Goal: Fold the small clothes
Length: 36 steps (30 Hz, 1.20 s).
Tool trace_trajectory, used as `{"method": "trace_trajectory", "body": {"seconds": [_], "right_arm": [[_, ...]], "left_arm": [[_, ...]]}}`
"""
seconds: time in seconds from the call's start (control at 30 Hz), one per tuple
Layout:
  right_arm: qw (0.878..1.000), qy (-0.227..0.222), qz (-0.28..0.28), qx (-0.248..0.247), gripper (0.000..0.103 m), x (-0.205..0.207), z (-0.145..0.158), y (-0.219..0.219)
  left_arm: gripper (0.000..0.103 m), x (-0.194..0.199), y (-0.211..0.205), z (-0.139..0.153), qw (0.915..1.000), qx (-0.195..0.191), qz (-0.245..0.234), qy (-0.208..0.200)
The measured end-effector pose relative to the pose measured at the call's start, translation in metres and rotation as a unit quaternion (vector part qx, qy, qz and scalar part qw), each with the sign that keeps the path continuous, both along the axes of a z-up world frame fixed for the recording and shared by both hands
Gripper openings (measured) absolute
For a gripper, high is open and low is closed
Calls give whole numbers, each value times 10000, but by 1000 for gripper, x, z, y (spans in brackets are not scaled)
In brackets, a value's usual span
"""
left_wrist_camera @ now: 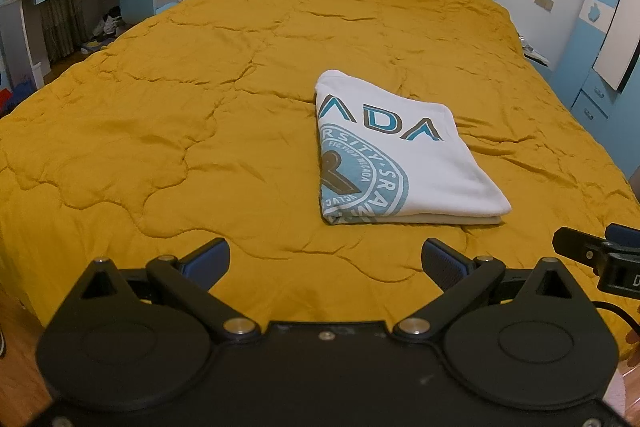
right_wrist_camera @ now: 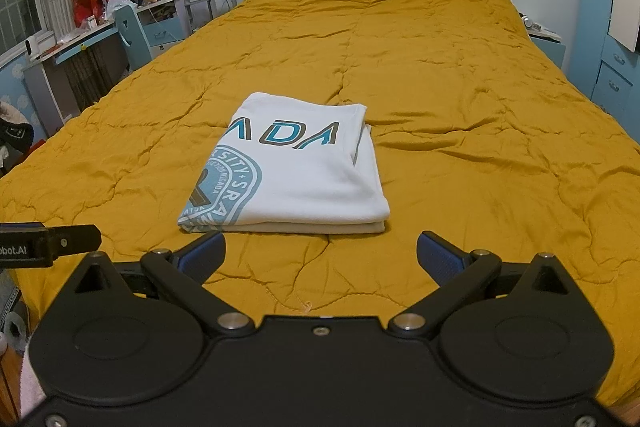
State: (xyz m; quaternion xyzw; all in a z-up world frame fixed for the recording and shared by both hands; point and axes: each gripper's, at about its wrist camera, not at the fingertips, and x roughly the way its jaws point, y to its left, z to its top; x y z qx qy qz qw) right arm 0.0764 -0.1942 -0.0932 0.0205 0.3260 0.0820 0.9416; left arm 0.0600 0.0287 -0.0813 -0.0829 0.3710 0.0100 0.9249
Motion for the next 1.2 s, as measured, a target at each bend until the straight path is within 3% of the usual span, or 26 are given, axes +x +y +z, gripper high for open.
{"method": "trace_trajectory", "body": {"seconds": [0.53, 0.9, 1.2], "right_arm": [[10000, 12, 11, -21, 103, -1, 0, 0], [10000, 47, 56, -37, 103, 1, -4, -1], [10000, 55, 65, -46, 103, 1, -4, 1]], "left_arm": [[103, 10, -2, -4, 9994, 115, -20, 316], [103, 9, -3, -5, 9992, 282, -10, 269], [103, 12, 1, -7, 9994, -25, -111, 314]]}}
